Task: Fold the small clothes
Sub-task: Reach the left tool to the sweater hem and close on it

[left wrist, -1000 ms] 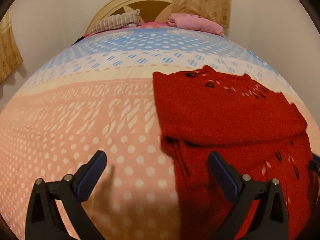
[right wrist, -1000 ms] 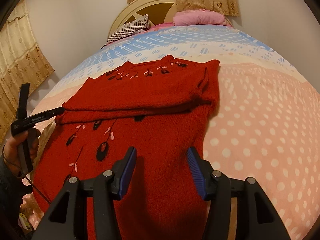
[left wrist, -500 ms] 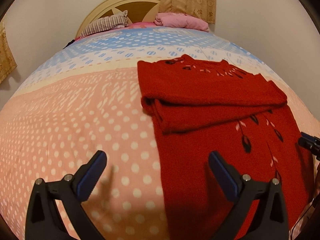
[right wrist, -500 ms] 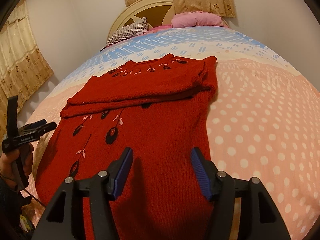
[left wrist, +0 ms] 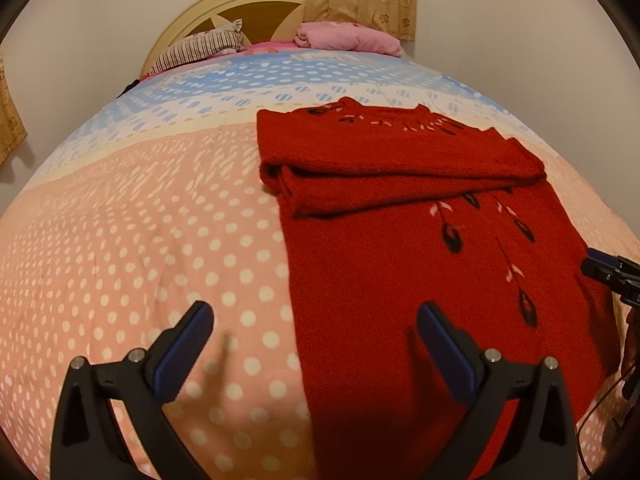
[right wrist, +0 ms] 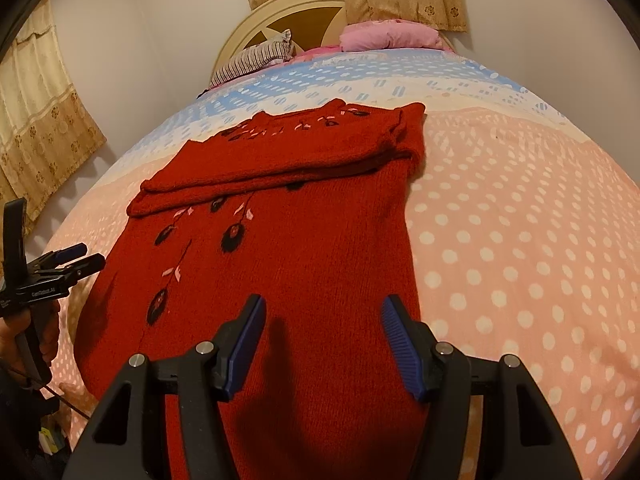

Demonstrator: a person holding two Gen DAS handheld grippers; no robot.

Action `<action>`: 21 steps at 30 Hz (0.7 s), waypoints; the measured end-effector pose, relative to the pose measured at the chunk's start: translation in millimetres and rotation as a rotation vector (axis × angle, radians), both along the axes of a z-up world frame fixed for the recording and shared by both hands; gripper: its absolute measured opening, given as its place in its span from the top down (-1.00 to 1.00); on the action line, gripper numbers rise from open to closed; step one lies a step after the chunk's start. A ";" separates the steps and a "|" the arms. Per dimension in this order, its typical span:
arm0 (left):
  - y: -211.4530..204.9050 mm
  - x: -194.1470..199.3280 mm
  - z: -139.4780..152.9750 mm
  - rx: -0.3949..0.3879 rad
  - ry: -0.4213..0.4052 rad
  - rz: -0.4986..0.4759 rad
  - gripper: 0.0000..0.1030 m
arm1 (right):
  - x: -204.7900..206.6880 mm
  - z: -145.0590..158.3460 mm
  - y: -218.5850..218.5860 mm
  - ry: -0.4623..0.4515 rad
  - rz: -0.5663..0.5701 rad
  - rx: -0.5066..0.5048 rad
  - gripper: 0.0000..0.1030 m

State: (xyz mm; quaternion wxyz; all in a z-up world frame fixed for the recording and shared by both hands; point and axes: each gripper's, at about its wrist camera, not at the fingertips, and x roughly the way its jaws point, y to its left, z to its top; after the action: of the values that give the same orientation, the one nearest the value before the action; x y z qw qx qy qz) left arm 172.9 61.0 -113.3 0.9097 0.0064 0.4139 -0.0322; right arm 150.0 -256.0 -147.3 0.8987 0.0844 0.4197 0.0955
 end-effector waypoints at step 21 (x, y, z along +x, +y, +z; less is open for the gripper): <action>19.5 -93.9 -9.8 -0.159 0.090 -0.051 -0.55 | -56.2 -3.6 8.3 -0.003 0.048 -0.064 -0.31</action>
State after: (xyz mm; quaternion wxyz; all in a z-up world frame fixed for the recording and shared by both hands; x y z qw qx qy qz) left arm 79.0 80.5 -123.1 0.8866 -0.0568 0.4505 -0.0883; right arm 93.8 -247.7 -150.9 0.8991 0.0455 0.4229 0.1036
